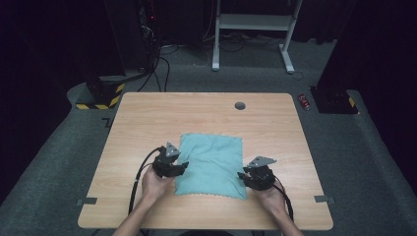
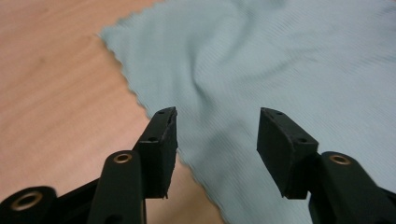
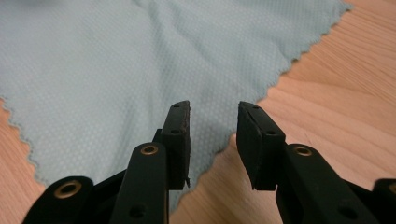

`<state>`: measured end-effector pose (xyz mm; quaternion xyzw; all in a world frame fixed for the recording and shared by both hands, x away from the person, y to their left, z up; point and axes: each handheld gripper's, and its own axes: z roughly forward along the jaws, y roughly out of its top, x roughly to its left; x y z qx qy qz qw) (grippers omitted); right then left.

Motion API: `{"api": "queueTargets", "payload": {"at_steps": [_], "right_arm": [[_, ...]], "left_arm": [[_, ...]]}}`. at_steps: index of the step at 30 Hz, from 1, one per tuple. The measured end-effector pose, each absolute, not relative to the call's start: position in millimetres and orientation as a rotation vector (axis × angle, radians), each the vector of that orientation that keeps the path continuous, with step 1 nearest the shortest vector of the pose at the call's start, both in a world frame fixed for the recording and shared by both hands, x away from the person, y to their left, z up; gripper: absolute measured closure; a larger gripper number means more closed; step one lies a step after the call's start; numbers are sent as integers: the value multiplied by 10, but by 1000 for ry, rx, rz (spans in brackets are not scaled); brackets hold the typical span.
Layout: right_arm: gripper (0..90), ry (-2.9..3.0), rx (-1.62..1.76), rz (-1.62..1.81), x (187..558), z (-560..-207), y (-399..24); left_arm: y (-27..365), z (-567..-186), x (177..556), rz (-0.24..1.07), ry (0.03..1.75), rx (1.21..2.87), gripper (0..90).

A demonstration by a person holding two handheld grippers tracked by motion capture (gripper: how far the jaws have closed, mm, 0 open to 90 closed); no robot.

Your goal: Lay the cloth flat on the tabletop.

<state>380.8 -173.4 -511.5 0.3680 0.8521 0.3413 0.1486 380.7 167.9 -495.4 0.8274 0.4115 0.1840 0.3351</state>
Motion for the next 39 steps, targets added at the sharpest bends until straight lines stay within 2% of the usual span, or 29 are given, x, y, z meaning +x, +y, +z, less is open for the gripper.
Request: {"api": "queueTargets", "payload": {"at_steps": [5, 10, 12, 16, 18, 20, 26, 28, 32, 34, 39], "right_arm": [[712, 2445, 1085, 977, 3837, -5149, -1758], [884, 2476, 1013, 954, 3821, -5141, -1715], [896, 2474, 994, 936, 3812, -5137, -1709], [885, 2478, 1012, 936, 3826, -5132, -1730], [793, 2459, 1016, 924, 3817, -5119, -1738], [757, 2451, 1033, 961, 3780, -5084, -1771], [732, 2490, 938, 1027, 3474, -5042, -1729], [721, 2504, 922, 1047, 3410, -5061, -1695], [722, 2533, 841, 1076, 3354, -5080, -1516], [729, 2555, 803, 1082, 3375, -5092, -1402], [750, 2604, 712, 1077, 3405, -5129, -1145]], "left_arm": [[1699, -5069, 3627, 512, 1118, 2186, 511], [1736, -5112, 3602, 549, 1138, 2216, 531], [1746, -5104, 3590, 553, 1141, 2227, 545], [1761, -5079, 3542, 556, 1136, 2252, 548], [1772, -5064, 3472, 524, 1115, 2222, 537], [1768, -5044, 3390, 511, 1094, 2214, 533], [1697, -5063, 3149, 519, 1061, 2224, 545], [1679, -5092, 3133, 502, 1055, 2243, 575], [1693, -5109, 3157, 426, 1056, 2229, 698], [1685, -5104, 3155, 430, 1038, 2246, 751], [1676, -5108, 3139, 434, 1043, 2240, 766]]}}
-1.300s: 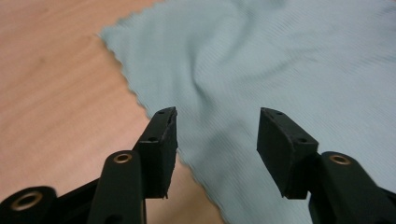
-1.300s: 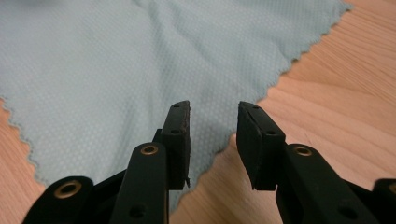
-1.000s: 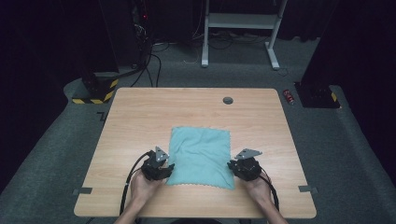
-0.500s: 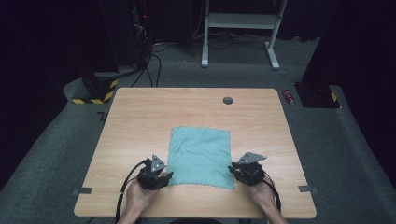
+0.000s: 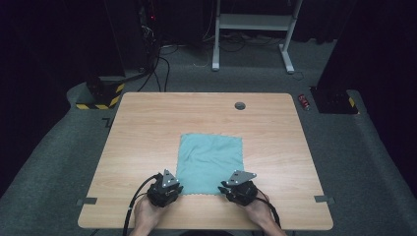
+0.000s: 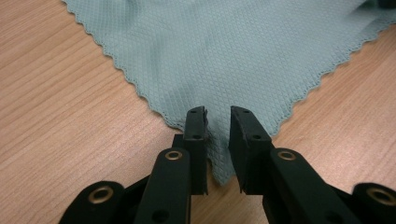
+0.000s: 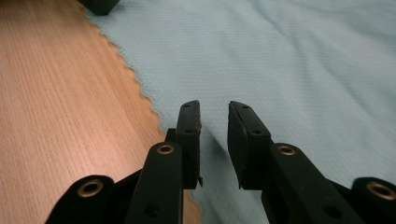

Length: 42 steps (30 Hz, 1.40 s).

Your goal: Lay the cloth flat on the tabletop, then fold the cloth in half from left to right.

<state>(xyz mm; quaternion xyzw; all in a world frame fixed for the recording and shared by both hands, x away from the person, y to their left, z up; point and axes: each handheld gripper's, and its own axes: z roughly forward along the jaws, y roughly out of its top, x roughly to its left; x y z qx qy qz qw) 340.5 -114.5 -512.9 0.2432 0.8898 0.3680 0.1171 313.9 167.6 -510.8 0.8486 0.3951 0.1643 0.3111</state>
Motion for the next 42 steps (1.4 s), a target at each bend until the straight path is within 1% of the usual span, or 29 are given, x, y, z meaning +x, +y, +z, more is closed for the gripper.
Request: {"api": "queueTargets", "payload": {"at_steps": [2, 12, 13, 14, 15, 16, 17, 20, 24, 27, 29, 30, 32, 35, 38, 40, 42], "right_arm": [[754, 2638, 698, 1045, 3415, -5169, -1094], [745, 2650, 688, 1041, 3336, -5161, -1150], [733, 2649, 688, 1041, 3333, -5161, -1148], [702, 2656, 684, 1036, 3336, -5155, -1143], [654, 2648, 689, 1027, 3336, -5150, -1134], [650, 2633, 689, 1028, 3337, -5151, -1130], [647, 2615, 697, 1050, 3334, -5151, -1134], [643, 2572, 709, 1106, 3340, -5128, -1135], [625, 2563, 718, 1145, 3392, -5138, -1103], [614, 2563, 736, 1168, 3417, -5146, -1075], [577, 2551, 778, 1213, 3433, -5149, -1065], [559, 2540, 791, 1236, 3440, -5151, -1062], [551, 2512, 780, 1236, 3445, -5152, -1043], [550, 2515, 772, 1232, 3461, -5177, -1005], [538, 2498, 777, 1228, 3469, -5187, -979], [528, 2490, 781, 1243, 3481, -5185, -970], [520, 2500, 797, 1244, 3501, -5190, -950]], "left_arm": [[1687, -5107, 3135, 424, 1043, 2240, 766], [1718, -5093, 3035, 395, 1027, 2262, 773], [1729, -5093, 3034, 390, 1033, 2259, 750], [1742, -5095, 3046, 394, 1045, 2250, 714], [1758, -5097, 3069, 378, 1058, 2236, 652], [1776, -5095, 3097, 366, 1080, 2209, 576], [1799, -5083, 3130, 359, 1088, 2180, 529], [1851, -5017, 3263, 375, 1113, 2101, 516], [1859, -4957, 3545, 355, 1164, 2040, 496], [1831, -4944, 3751, 367, 1201, 2030, 491], [1815, -4956, 3862, 392, 1222, 2021, 477], [1809, -4970, 3914, 378, 1239, 2012, 471], [1795, -5008, 4009, 364, 1270, 2011, 459], [1760, -5062, 4099, 402, 1266, 2022, 457], [1743, -5083, 4160, 397, 1279, 2016, 452], [1726, -5073, 4222, 412, 1275, 2046, 437], [1716, -5058, 4271, 427, 1291, 2030, 433]]}}
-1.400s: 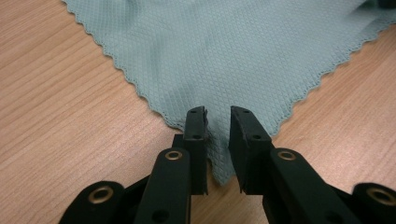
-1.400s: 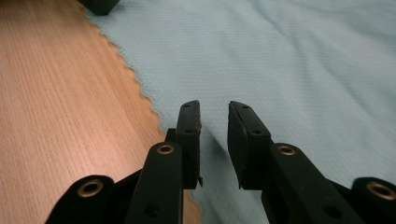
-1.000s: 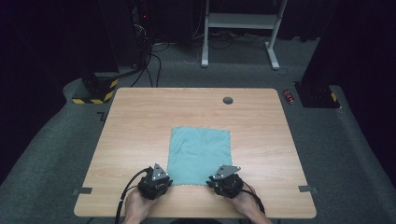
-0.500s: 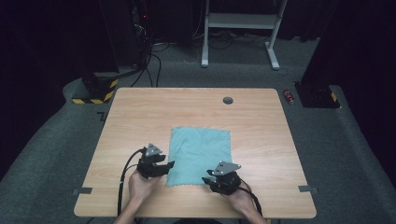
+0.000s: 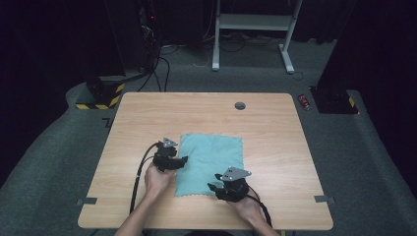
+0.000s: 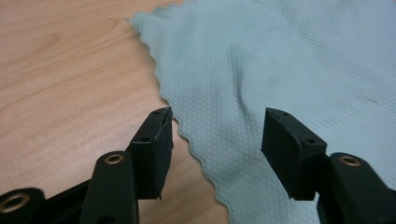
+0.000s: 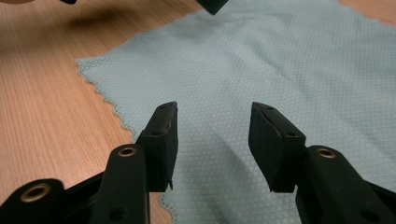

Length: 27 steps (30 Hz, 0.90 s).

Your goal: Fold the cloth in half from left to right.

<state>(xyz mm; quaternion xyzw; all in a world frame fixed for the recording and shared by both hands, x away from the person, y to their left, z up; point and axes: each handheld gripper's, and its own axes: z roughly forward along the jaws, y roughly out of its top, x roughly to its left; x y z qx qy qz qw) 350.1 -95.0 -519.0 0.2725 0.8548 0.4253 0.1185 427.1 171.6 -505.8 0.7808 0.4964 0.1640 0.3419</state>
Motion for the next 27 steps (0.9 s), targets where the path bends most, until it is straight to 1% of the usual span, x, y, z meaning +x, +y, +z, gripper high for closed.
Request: {"api": "queueTargets", "payload": {"at_steps": [3, 7, 9, 11, 15, 18, 21, 23, 27], "right_arm": [[518, 2523, 809, 1229, 3524, -5194, -920], [547, 2533, 809, 1220, 3525, -5179, -878], [565, 2537, 808, 1226, 3525, -5163, -865], [577, 2537, 808, 1230, 3522, -5162, -848], [595, 2550, 802, 1235, 3530, -5180, -808], [604, 2553, 779, 1250, 3526, -5176, -746], [612, 2568, 761, 1243, 3510, -5190, -658], [617, 2580, 738, 1245, 3504, -5192, -597], [630, 2604, 697, 1239, 3478, -5173, -470]], "left_arm": [[1729, -5035, 4353, 422, 1304, 2043, 427], [1793, -5041, 4427, 400, 1326, 1974, 424], [1809, -5067, 4453, 388, 1336, 1975, 423], [1820, -5080, 4507, 367, 1333, 2012, 417], [1819, -5029, 4571, 400, 1313, 1967, 419], [1843, -5010, 4668, 400, 1325, 1978, 415], [1899, -5018, 4724, 403, 1344, 1919, 420], [1929, -5058, 4759, 409, 1367, 1916, 421], [1984, -5148, 4836, 382, 1415, 1870, 437]]}}
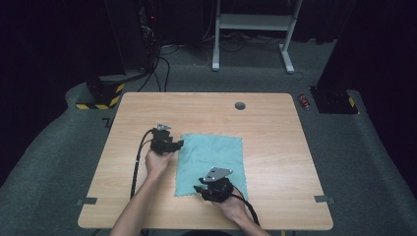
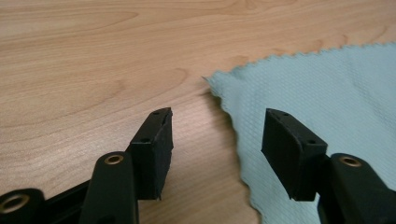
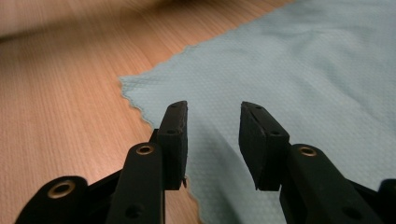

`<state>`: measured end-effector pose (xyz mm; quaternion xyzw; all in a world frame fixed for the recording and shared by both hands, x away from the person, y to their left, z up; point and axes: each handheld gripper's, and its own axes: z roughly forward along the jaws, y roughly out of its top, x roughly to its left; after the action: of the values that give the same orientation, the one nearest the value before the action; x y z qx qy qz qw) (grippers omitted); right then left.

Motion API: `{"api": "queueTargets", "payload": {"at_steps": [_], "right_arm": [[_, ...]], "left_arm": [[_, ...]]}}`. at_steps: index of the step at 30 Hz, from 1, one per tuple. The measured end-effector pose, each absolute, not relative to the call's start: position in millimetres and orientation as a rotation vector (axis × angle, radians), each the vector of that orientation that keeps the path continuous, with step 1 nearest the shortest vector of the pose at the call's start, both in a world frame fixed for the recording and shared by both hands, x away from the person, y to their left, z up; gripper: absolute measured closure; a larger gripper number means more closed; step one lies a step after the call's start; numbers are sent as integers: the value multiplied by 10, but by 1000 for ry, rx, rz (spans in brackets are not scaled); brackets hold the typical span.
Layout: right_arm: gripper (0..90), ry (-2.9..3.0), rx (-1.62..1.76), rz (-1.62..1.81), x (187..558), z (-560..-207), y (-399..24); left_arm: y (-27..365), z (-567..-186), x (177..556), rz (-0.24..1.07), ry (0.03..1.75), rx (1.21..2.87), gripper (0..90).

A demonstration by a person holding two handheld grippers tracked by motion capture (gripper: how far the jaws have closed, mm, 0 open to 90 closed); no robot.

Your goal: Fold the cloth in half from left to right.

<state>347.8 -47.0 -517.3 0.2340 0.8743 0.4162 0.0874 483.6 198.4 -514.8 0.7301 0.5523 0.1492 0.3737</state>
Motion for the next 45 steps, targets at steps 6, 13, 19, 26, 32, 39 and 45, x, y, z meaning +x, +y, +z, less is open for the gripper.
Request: {"api": "queueTargets", "payload": {"at_steps": [6, 13, 19, 26, 32, 39, 45], "right_arm": [[633, 2614, 668, 1246, 3476, -5130, -338], [631, 2629, 640, 1248, 3437, -5135, -231], [626, 2653, 581, 1267, 3395, -5141, -64], [613, 2687, 538, 1250, 3360, -5196, 111], [660, 2685, 500, 1184, 3335, -5252, 203], [855, 2653, 472, 1117, 3312, -5233, 216], [895, 2632, 469, 1112, 3290, -5233, 202]], "left_arm": [[1879, -5114, 4907, 386, 1371, 1958, 432], [1824, -5122, 5084, 364, 1405, 1953, 456], [1779, -5133, 5127, 377, 1396, 1961, 519], [1780, -5132, 5120, 403, 1385, 1986, 641], [1764, -5139, 5118, 406, 1358, 2001, 758], [1733, -5140, 5145, 381, 1339, 2014, 875], [1716, -5112, 5184, 356, 1340, 2024, 888]]}}
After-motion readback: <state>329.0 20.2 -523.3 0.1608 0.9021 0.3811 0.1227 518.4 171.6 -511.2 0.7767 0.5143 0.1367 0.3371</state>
